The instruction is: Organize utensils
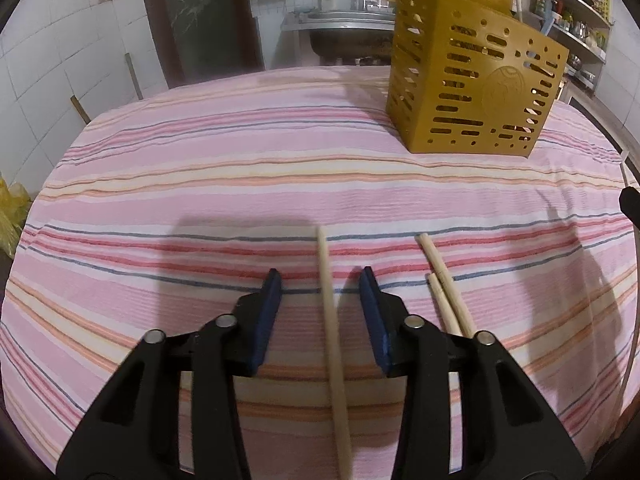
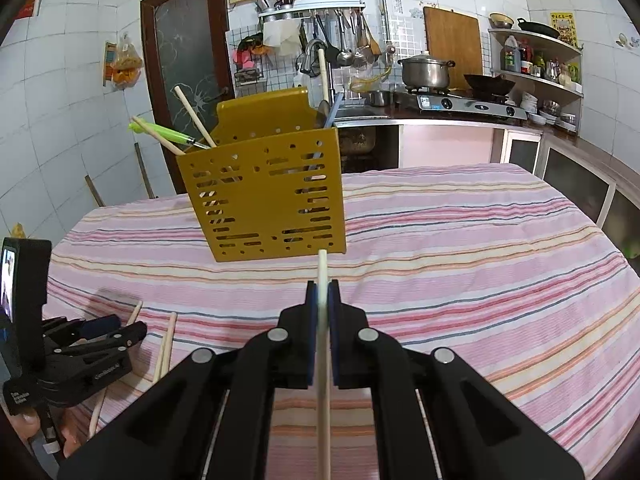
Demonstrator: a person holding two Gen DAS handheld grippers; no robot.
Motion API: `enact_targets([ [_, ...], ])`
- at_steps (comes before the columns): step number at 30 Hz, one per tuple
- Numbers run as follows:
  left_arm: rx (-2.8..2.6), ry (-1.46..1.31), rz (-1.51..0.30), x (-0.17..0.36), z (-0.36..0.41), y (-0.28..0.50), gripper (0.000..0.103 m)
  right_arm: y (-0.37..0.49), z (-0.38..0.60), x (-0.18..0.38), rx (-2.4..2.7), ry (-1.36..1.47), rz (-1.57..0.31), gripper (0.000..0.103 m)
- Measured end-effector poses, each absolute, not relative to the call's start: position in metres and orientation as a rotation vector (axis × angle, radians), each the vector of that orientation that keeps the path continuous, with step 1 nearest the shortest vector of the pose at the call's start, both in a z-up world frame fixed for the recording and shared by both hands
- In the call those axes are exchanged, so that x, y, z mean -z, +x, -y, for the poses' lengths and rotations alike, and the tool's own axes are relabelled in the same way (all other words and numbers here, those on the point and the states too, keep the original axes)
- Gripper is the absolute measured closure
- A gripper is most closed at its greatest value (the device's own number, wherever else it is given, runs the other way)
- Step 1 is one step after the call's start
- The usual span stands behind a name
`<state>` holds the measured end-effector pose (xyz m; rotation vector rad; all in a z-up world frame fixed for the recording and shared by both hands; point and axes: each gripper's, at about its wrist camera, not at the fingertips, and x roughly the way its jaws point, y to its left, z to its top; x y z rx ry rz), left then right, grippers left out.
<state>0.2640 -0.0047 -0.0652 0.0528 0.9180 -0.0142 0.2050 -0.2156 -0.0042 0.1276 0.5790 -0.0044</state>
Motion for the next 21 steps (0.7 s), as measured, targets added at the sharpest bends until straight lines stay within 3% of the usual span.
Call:
enact_targets([
  [6,0.031,0.055,-0.941,0.064,0.009,0.268,0.081,0.205,0.211,0.006,0.0,0.113,-0.585,0.097],
  [9,0.033,0.021,-0.939,0.063,0.002,0.269,0.097,0.204,0.21,0.006,0.003,0.113,-0.582,0.097],
  [21,0.066,-0.098,-0.801,0.031,-0.015,0.246,0.099,0.199,0.212,0.0,0.006,0.119,-0.553,0.097],
])
